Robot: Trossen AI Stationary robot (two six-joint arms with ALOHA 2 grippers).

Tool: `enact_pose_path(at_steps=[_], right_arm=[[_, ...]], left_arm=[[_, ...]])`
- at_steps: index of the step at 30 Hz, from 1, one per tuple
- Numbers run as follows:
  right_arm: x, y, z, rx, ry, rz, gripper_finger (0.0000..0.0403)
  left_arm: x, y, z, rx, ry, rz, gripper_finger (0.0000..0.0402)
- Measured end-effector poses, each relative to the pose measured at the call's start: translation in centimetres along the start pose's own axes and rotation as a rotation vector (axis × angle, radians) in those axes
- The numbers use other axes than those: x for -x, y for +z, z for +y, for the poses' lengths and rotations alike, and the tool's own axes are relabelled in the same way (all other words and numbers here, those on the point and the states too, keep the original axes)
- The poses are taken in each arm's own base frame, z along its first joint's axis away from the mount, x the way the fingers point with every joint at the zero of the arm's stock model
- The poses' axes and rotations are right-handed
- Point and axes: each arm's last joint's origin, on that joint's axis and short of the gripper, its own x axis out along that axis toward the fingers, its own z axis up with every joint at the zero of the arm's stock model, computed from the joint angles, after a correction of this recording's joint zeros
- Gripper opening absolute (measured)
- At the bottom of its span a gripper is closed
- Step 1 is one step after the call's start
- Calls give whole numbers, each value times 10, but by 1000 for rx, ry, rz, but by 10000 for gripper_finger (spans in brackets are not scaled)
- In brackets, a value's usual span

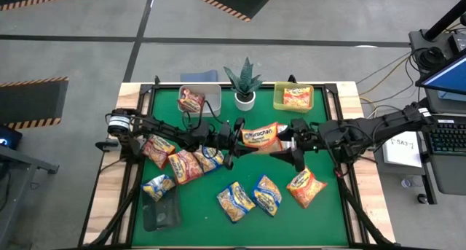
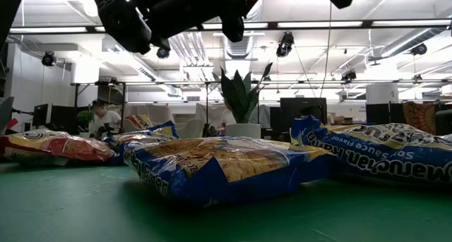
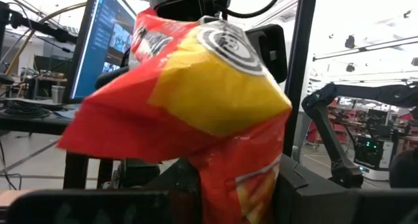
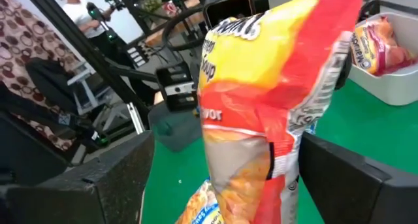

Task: Sort Maruchan noodles
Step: Put the top center orange noodle pack into the yellow bin

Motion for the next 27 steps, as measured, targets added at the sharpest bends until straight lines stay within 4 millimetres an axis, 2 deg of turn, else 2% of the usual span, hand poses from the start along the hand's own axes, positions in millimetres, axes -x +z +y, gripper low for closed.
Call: enact_pose_path(at_steps=[6,19,23,27], right_arm=[[0,1,-1,39,-34,-25,300],[-4,0,-2,90,-56,-22,120],[-3,0,-2,89,-53,-26,103],[-3,0,-2,89,-55,-24,109]], left_arm=[[0,0,-2,1,-2,-5,77],[0,0,-2,49,-3,-3,78],[0,2,1,50,-16,-2,100],[2,3,6,62,-25,5,147]])
